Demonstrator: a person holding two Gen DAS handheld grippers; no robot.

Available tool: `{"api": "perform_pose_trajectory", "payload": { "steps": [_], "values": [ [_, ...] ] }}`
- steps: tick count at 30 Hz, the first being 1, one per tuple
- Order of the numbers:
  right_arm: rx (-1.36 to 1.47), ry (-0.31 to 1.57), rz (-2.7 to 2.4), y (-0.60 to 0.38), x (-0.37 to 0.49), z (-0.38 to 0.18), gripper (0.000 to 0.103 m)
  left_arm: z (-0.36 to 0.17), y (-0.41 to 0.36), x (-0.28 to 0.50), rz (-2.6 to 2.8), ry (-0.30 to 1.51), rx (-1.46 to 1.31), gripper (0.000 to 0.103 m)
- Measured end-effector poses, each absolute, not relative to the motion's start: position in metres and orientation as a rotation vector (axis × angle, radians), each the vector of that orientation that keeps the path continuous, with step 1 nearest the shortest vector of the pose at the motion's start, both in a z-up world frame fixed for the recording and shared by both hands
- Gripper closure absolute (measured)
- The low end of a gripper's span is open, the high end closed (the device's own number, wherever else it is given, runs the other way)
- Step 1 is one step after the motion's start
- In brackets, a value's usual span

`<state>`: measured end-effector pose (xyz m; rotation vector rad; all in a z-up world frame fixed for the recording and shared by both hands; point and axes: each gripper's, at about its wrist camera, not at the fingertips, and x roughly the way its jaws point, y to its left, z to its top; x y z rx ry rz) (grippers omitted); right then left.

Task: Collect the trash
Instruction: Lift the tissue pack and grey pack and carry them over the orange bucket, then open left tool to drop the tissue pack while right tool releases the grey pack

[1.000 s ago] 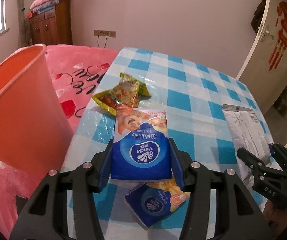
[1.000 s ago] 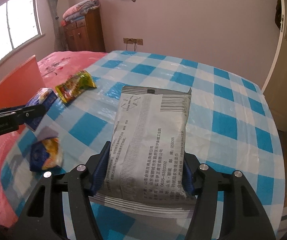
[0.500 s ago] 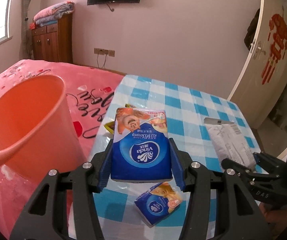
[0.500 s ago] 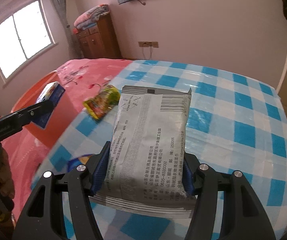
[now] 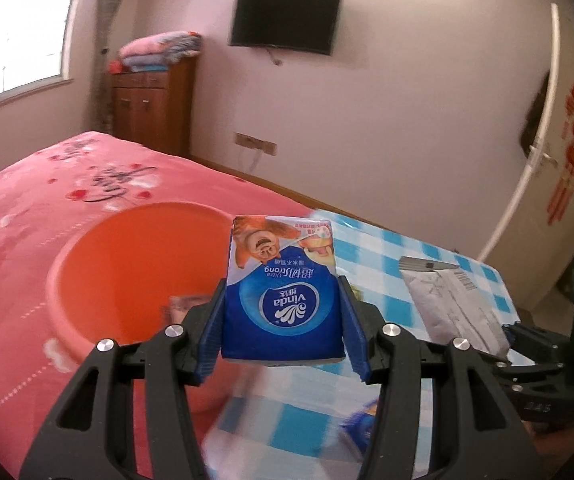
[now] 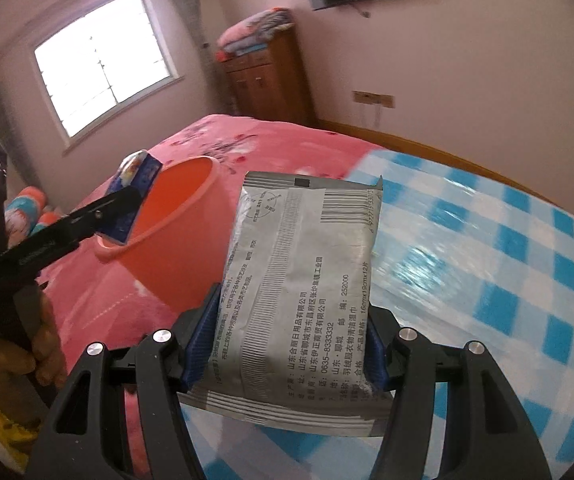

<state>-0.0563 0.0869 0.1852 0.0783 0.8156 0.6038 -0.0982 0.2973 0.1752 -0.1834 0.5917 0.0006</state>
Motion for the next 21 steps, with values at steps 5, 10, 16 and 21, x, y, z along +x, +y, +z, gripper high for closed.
{"api": "perform_pose_trajectory", "payload": {
  "steps": [5,10,16,21],
  "values": [
    [0.047,0.807,0.705,0.132,-0.044,0.203,0.041,0.176,0.337,-0.097,0.101,0.580,-0.203,0.050],
    [-0.006,0.780,0.787,0.180,-0.035,0.221,0.041,0.175,0.368,-0.093,0.168,0.581,-0.218,0.050],
    [-0.042,0.778,0.851,0.222,-0.022,0.226,0.041,0.164,0.393,-0.089,0.215,0.600,-0.237,0.050],
    [-0.048,0.789,0.869,0.241,-0.013,0.226,0.040,0.158,0.404,-0.084,0.225,0.612,-0.248,0.050]
  ]
}}
